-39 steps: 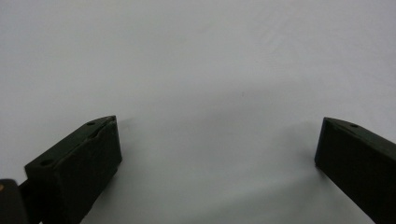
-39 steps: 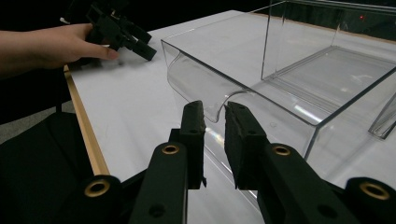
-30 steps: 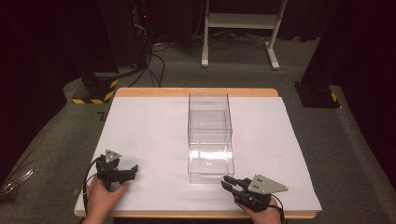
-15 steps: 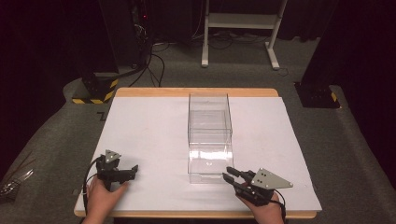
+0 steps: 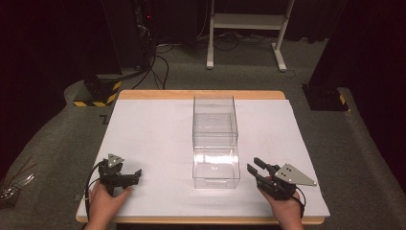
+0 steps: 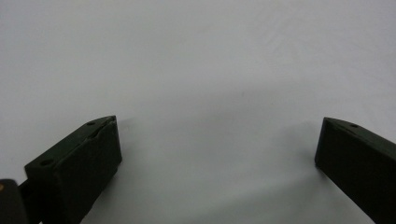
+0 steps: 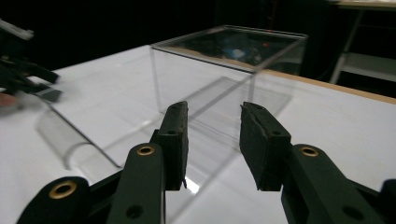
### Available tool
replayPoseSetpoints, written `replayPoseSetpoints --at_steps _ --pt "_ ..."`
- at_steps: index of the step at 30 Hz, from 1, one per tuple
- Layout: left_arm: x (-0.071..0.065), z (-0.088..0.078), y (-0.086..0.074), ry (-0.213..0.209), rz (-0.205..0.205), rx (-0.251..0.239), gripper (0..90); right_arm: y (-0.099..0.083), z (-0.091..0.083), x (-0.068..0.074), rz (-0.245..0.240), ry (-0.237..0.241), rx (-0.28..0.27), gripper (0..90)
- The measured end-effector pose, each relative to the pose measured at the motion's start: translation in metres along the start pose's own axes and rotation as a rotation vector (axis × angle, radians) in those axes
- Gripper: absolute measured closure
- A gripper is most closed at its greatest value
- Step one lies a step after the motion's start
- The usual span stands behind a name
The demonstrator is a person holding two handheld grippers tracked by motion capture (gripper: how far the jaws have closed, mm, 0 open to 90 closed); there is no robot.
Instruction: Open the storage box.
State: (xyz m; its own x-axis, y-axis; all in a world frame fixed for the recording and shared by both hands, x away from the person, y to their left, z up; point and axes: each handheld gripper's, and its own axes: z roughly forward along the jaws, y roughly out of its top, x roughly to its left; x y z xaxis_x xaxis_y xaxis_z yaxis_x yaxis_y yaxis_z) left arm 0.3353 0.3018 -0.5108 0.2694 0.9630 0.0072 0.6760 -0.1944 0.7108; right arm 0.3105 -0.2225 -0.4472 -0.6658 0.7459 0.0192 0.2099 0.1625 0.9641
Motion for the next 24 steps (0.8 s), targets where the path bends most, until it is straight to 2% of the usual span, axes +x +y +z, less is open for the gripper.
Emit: replayPoseSetpoints --at_steps 2,9,16,17,19,21,22,24 --pt "0.0 0.0 0.0 0.001 0.001 -0.001 0.5 -0.002 -0.002 -0.006 -0.012 -0.045 0.014 60.5" --pt "0.0 0.0 0.0 0.0 0.0 0.0 0.5 -0.014 -0.008 -0.029 -0.012 -0.177 0.086 53.7" --pt "0.0 0.0 0.0 0.0 -0.001 -0.001 0.5 -0.029 -0.008 -0.048 -0.005 -0.303 0.208 45.6" --pt "0.0 0.0 0.0 0.0 0.0 0.0 0.5 -0.031 -0.008 -0.05 -0.001 -0.311 0.218 43.8" --pt "0.0 0.0 0.0 0.0 0.0 0.0 0.5 -0.037 -0.007 -0.058 0.05 -0.306 0.27 36.6" --pt "0.0 0.0 0.0 0.0 -0.001 0.0 0.5 -0.043 -0.003 -0.062 0.084 -0.306 0.341 30.4" --pt "0.0 0.0 0.0 0.0 -0.001 0.0 0.5 -0.046 -0.002 -0.064 0.08 -0.308 0.361 29.1" --pt "0.0 0.0 0.0 0.0 0.0 0.0 0.5 -0.052 0.004 -0.066 0.102 -0.305 0.424 24.0"
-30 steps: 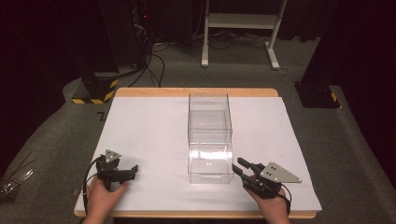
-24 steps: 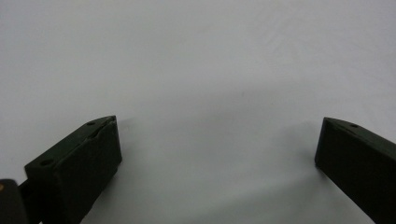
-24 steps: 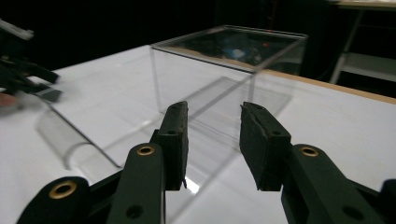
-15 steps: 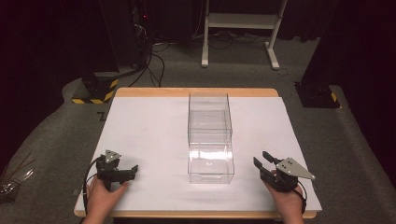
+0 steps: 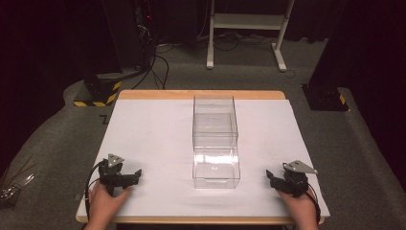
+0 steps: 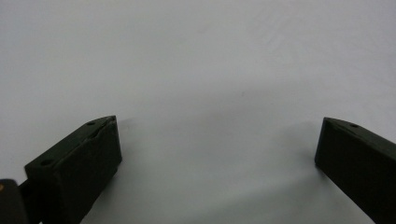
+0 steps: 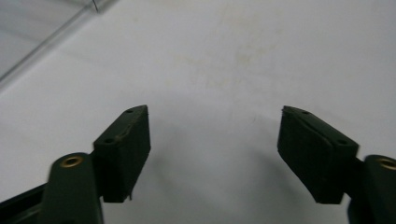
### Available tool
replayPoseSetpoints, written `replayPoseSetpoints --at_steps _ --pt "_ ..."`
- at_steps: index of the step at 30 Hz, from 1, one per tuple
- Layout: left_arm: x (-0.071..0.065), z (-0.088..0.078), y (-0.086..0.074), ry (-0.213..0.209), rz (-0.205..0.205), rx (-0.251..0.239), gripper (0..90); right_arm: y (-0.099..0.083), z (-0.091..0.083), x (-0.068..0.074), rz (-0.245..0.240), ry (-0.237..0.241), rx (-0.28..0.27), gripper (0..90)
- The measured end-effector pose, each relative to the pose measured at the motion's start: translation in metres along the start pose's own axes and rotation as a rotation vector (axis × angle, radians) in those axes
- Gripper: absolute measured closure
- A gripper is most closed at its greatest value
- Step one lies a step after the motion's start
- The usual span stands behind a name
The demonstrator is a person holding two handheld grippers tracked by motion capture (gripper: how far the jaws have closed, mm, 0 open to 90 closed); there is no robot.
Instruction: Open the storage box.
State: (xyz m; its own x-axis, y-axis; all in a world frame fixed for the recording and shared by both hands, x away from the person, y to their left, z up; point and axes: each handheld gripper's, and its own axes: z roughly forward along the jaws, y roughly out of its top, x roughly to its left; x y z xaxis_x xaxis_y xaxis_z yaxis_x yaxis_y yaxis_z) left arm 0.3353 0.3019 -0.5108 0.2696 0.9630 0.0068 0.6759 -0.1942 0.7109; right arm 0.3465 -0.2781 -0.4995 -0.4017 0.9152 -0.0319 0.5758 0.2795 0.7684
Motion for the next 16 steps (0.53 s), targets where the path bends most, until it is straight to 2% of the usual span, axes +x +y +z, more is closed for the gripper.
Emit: replayPoseSetpoints --at_steps 2,3,7,10,16 --pt "0.0 0.0 0.0 0.0 0.0 0.0 0.6 0.0024 0.005 0.0005 -0.007 0.001 0.054 23.3" --pt "0.0001 0.0 0.0 0.0 -0.001 0.0 0.5 0.0028 0.0069 0.0023 -0.027 0.002 0.071 24.1" --pt "0.0 0.0 0.0 0.0 0.0 0.0 0.6 0.0024 0.007 -0.0001 -0.008 0.015 0.07 24.4" --pt "0.0 0.0 -0.0001 0.0 0.0 0.0 0.5 0.0022 0.0069 0.0014 -0.023 0.006 0.065 25.5" --pt "0.0 0.0 0.0 -0.001 0.001 0.0 0.5 0.0019 0.0064 0.0021 -0.026 0.008 0.062 26.4"
